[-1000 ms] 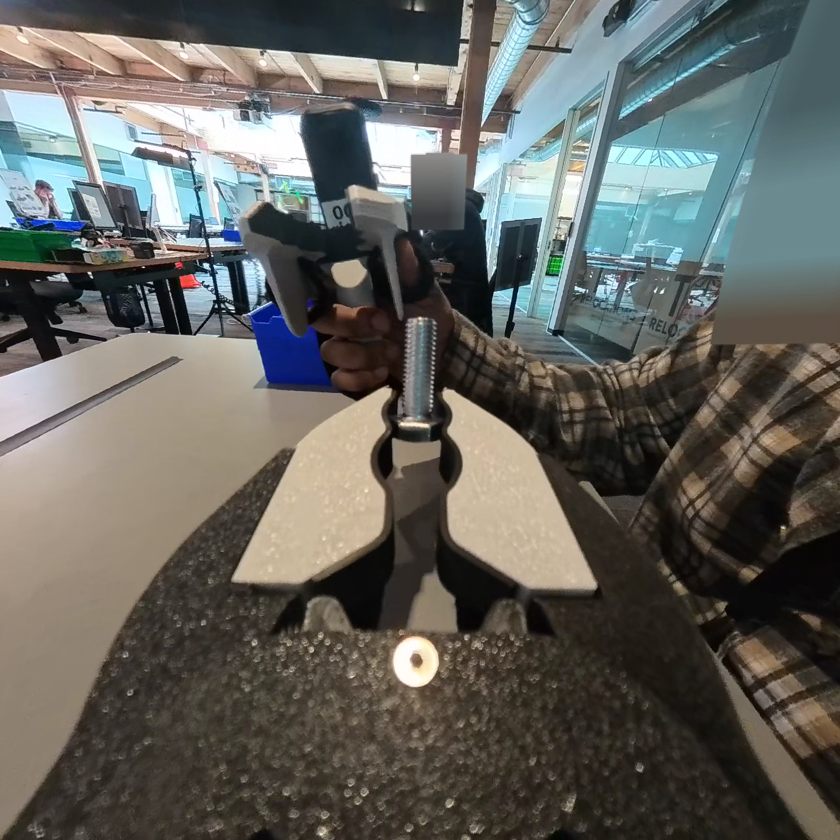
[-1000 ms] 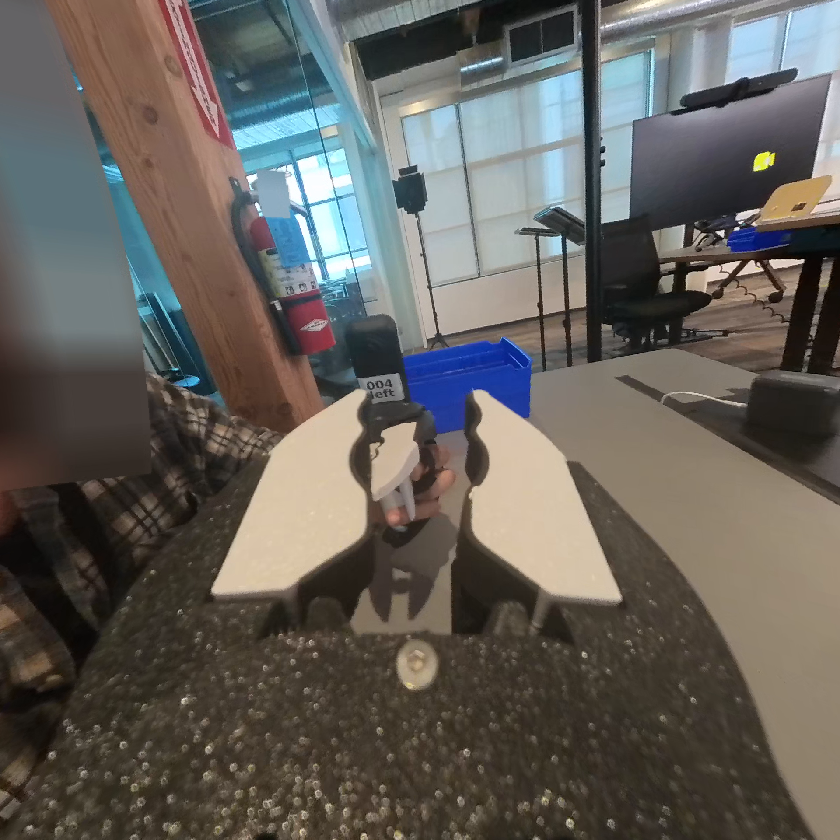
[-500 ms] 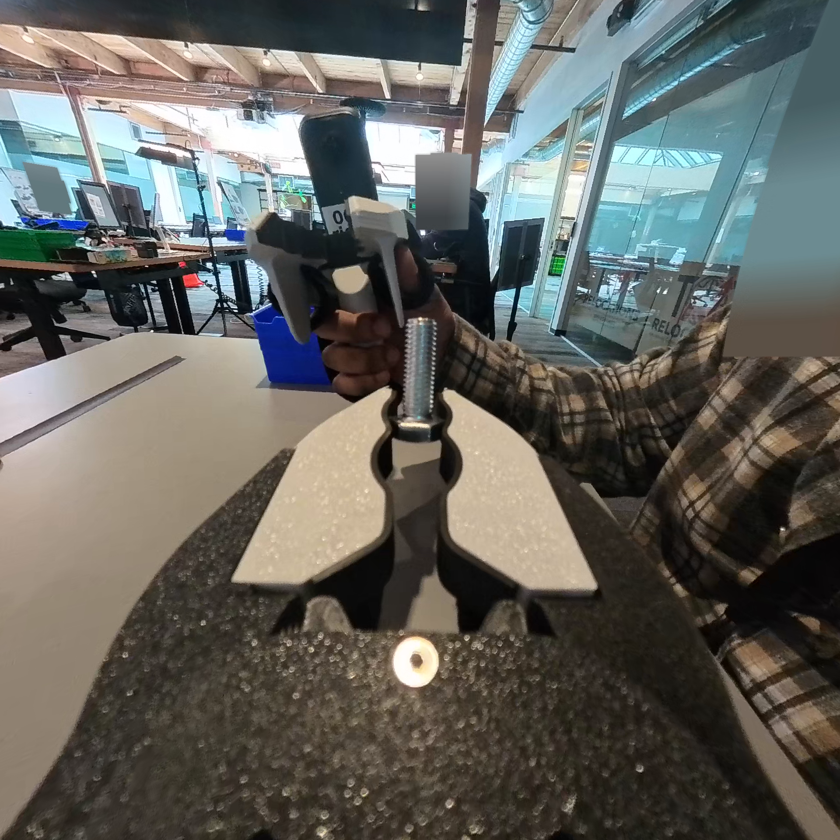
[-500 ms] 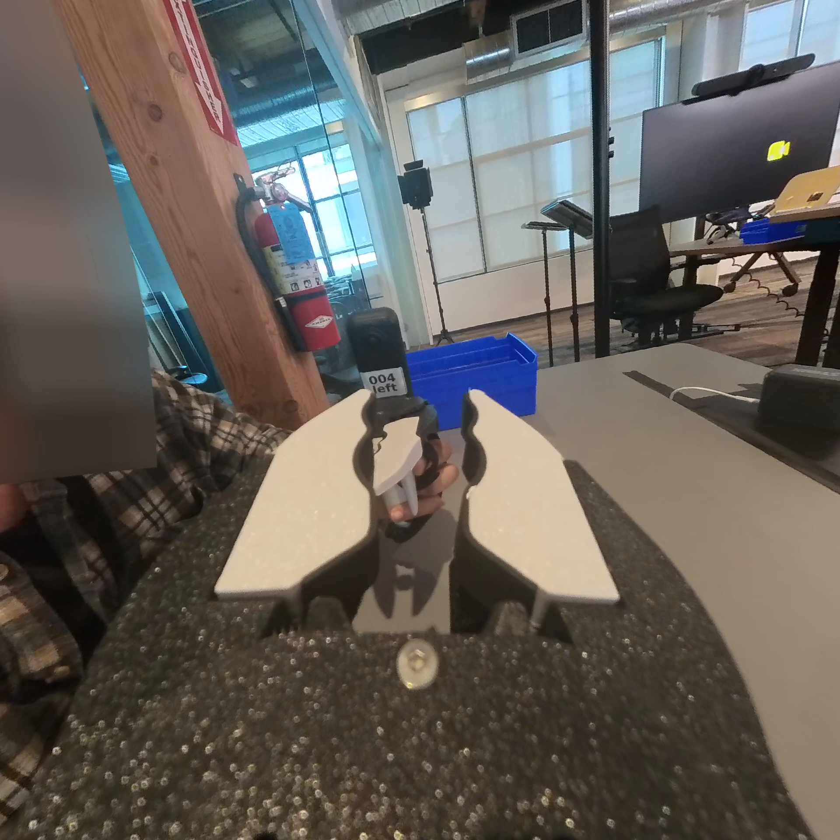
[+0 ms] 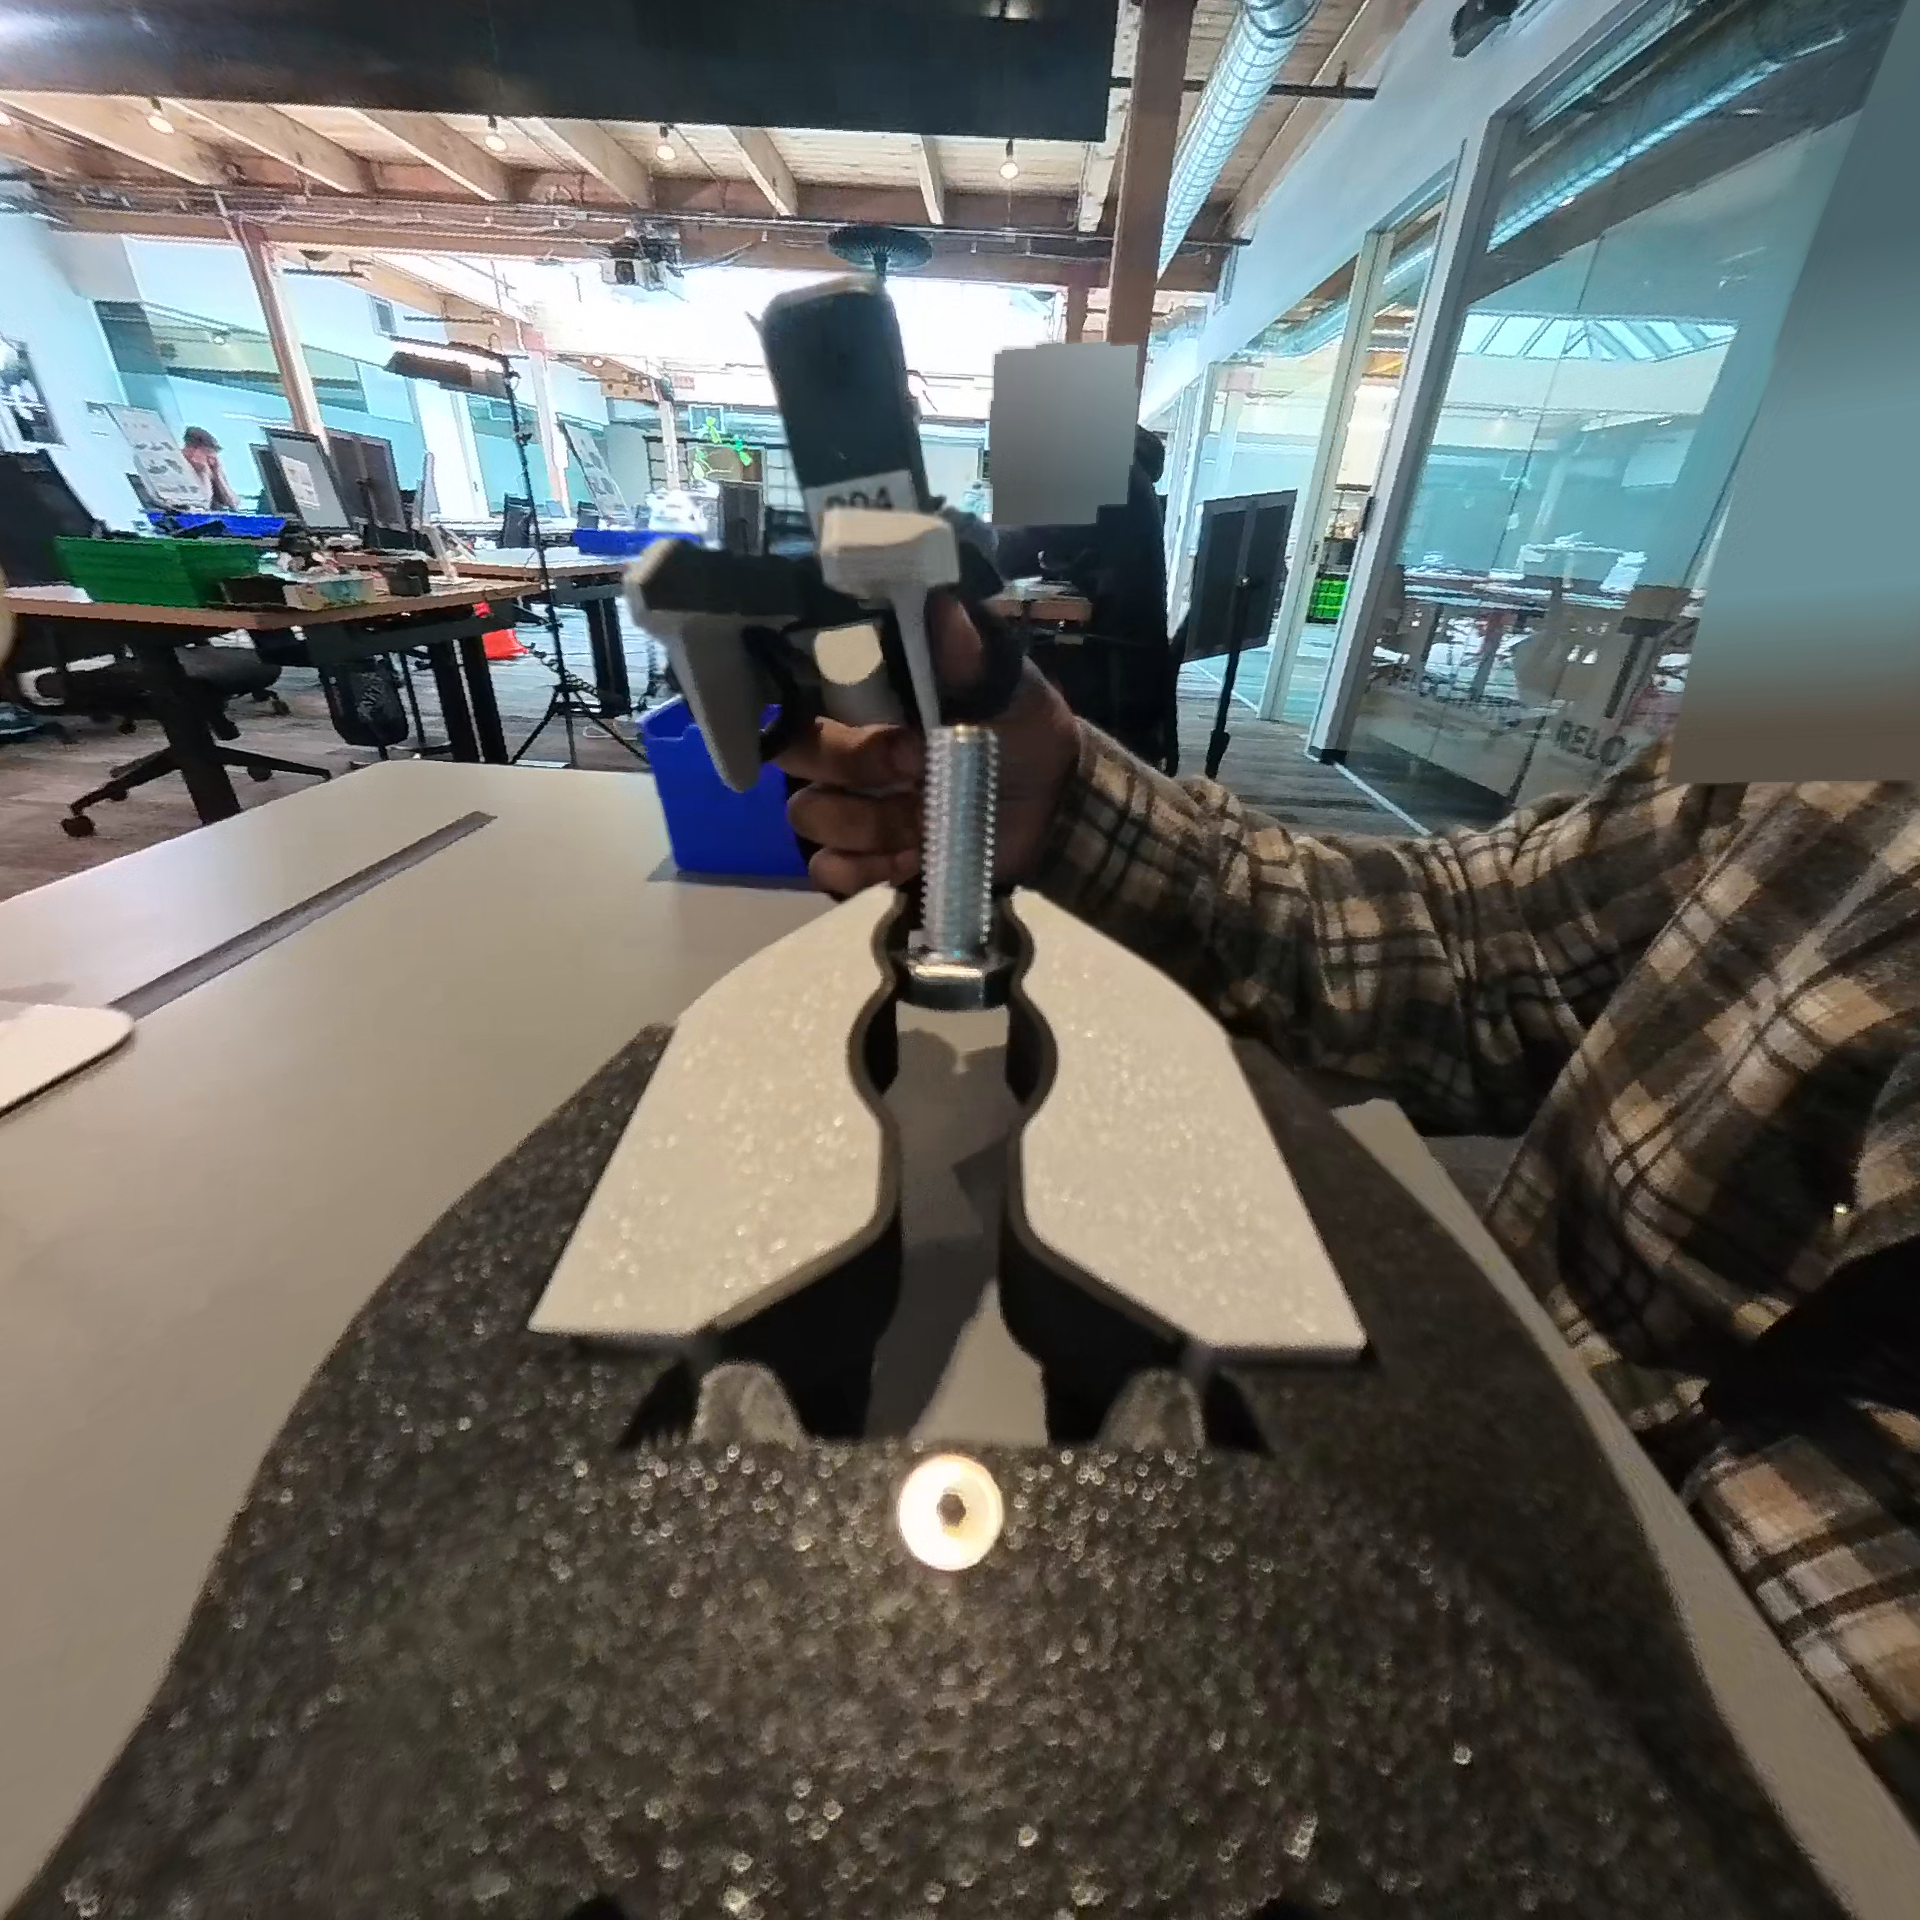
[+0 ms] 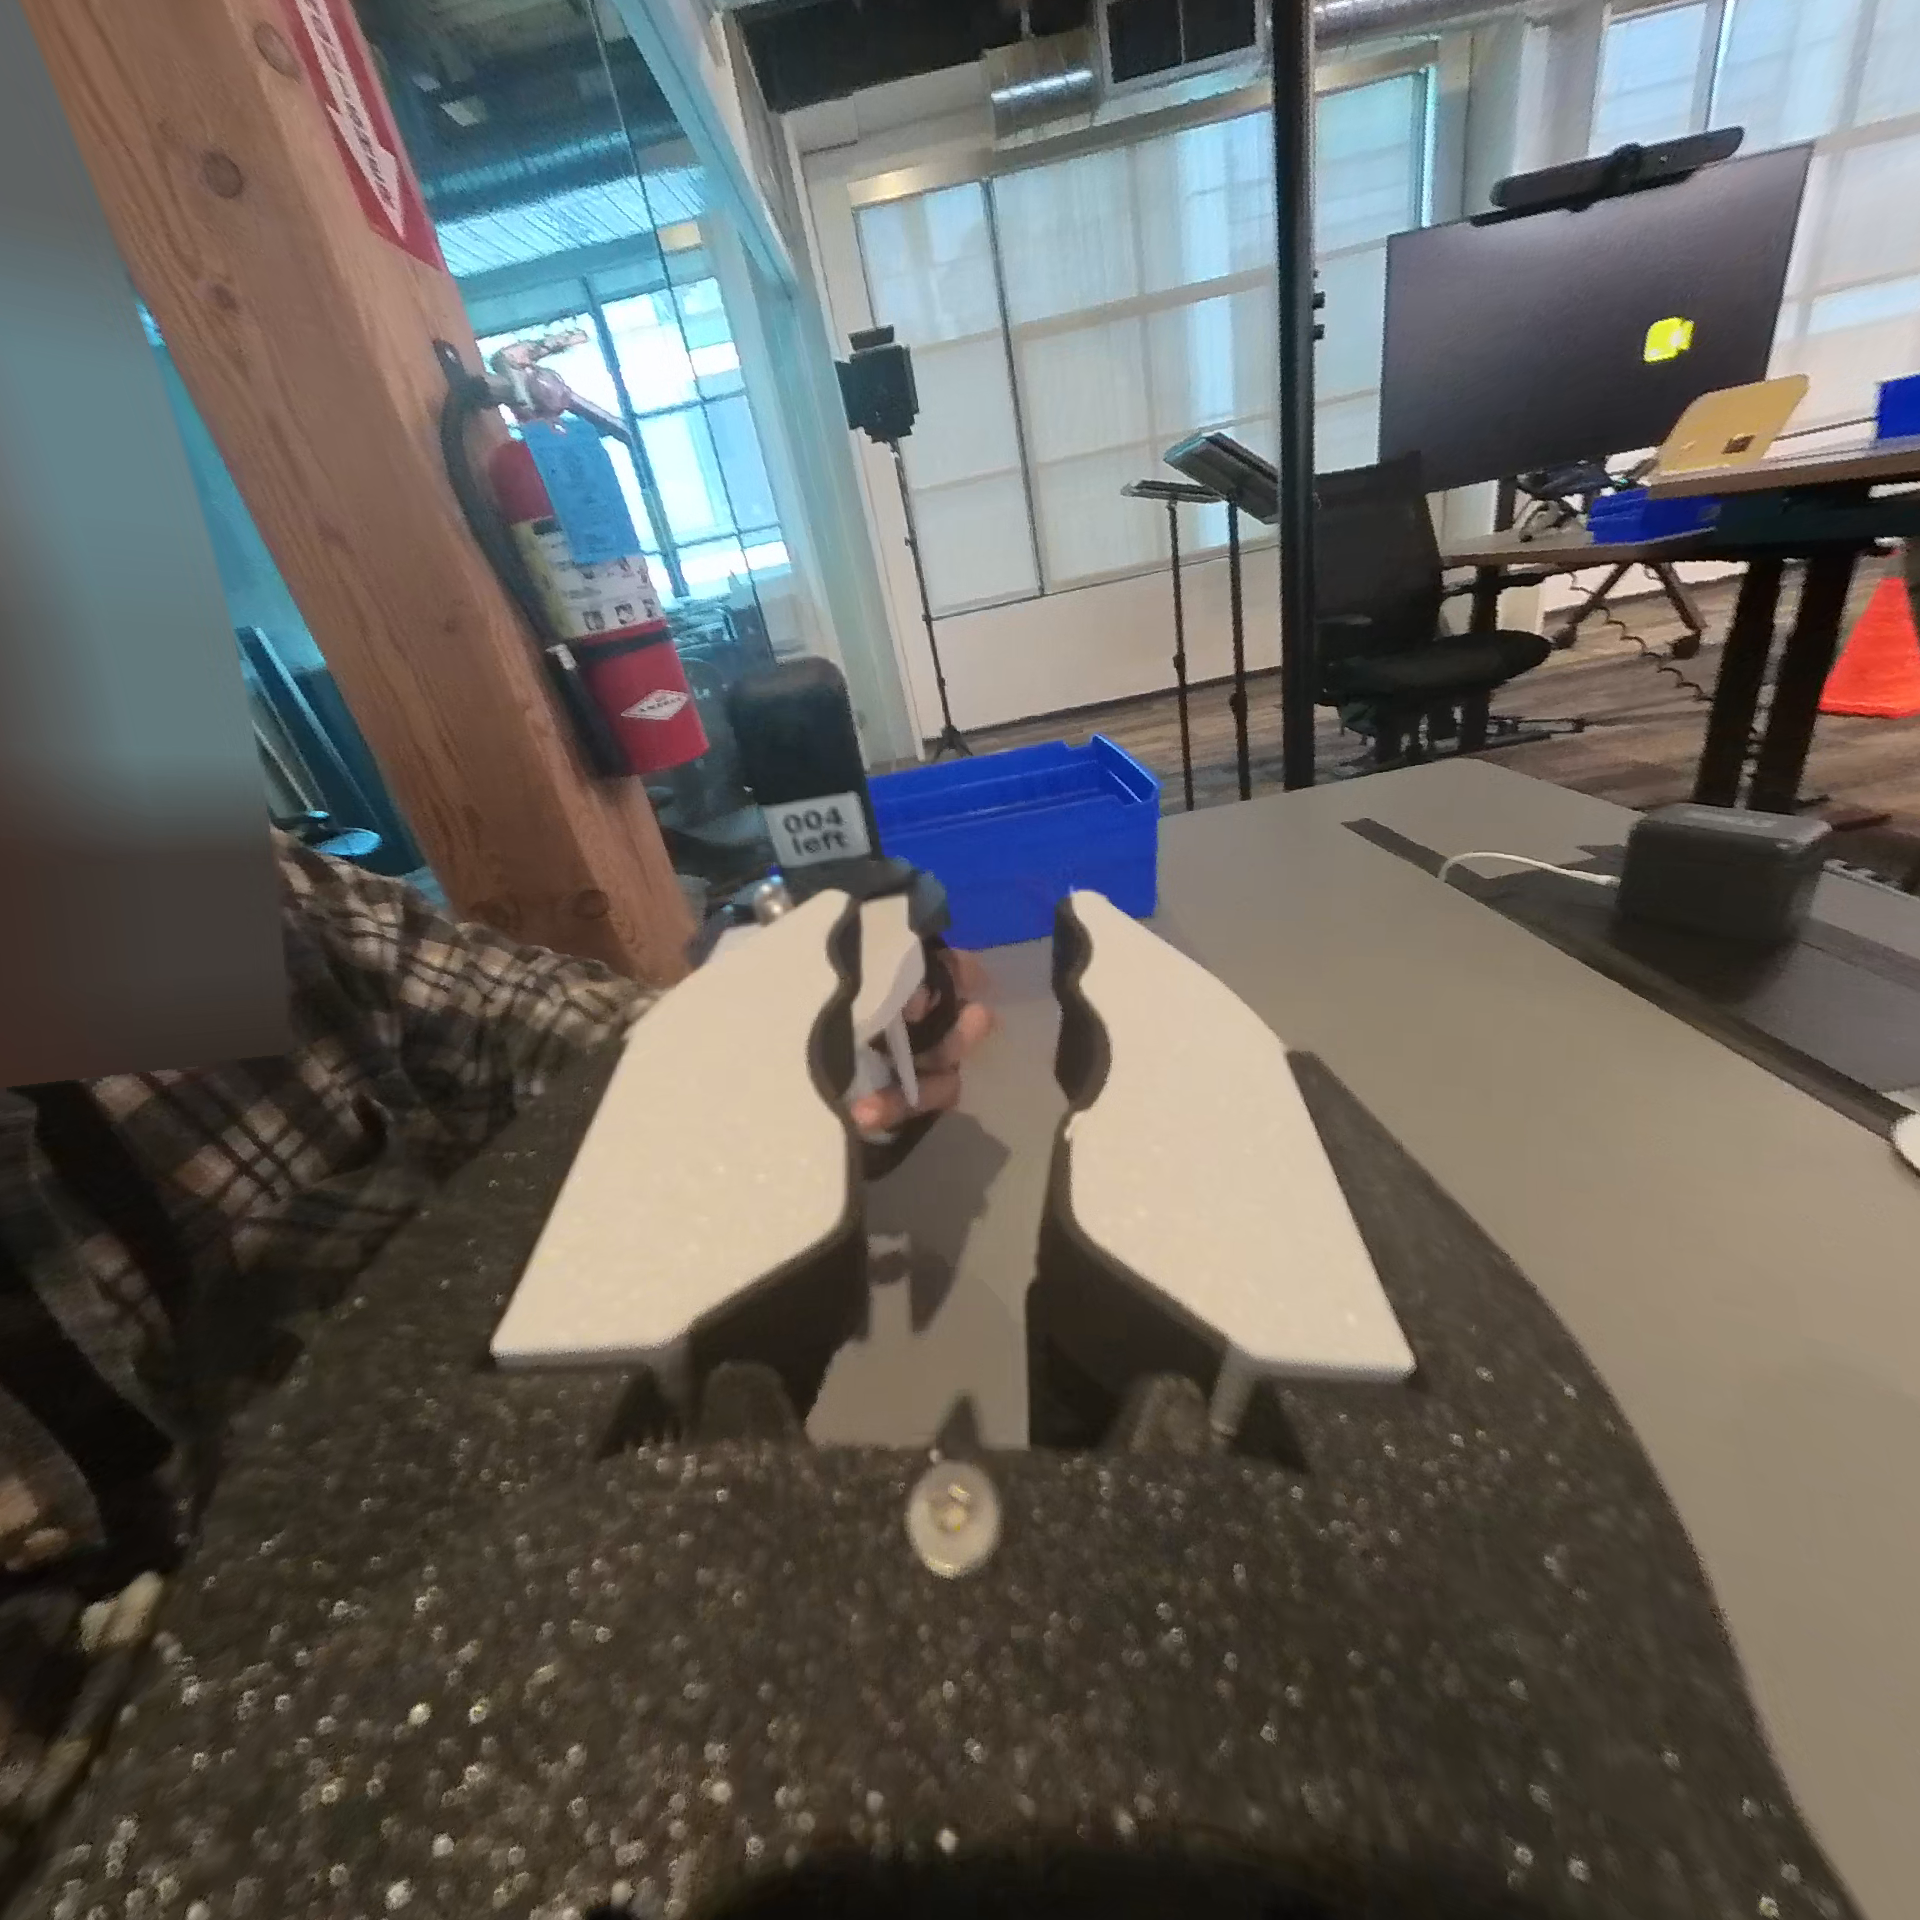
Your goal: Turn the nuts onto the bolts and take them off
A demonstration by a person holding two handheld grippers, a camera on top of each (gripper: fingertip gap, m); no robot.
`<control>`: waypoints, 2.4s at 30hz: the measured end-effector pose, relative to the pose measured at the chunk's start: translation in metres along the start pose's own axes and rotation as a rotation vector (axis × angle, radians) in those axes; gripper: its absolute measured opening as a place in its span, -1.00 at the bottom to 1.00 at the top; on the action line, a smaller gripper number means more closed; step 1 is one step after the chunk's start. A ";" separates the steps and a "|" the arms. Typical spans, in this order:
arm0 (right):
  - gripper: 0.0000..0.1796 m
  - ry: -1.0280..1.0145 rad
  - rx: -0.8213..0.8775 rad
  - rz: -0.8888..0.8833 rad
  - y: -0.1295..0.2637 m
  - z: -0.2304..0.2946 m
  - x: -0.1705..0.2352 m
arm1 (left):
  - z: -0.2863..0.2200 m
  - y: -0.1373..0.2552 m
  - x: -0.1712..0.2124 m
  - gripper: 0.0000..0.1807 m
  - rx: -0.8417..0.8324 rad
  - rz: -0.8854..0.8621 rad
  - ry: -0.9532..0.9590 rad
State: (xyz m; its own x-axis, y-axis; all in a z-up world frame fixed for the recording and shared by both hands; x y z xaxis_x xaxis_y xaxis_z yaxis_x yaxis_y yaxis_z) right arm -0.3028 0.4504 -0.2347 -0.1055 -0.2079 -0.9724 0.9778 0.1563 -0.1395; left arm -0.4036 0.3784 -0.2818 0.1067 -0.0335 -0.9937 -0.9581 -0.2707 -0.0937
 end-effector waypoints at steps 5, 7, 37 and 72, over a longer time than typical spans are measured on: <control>-0.61 0.008 0.109 0.070 0.004 -0.020 0.015 | 0.016 0.017 -0.002 -0.83 -0.085 -0.002 0.009; -0.60 -0.003 0.155 0.090 0.006 -0.030 0.022 | 0.022 0.022 -0.003 -0.83 -0.113 -0.007 0.020; -0.90 0.140 -0.070 0.426 -0.076 0.030 0.045 | 0.013 0.009 0.017 -0.83 -0.096 0.159 0.001; -0.78 -0.270 1.278 0.698 0.388 -0.074 -0.005 | 0.020 0.005 0.028 -0.34 -0.116 0.167 0.046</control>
State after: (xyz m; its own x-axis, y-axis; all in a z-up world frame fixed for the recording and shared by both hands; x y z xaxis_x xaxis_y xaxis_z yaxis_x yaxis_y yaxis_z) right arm 0.0641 0.5836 -0.2974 0.3382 -0.6411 -0.6889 0.3232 -0.6083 0.7249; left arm -0.4104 0.3953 -0.3112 -0.0362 -0.1304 -0.9908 -0.9266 -0.3669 0.0821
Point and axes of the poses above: each gripper's, where its closed fingertips meet, y back along the fingers, x out of its underside, z = x × y across the jaws, the point moved 4 cm from there along y, back along the fingers, and after that the axes turned 2 degrees about -x, right-handed, at the moved point
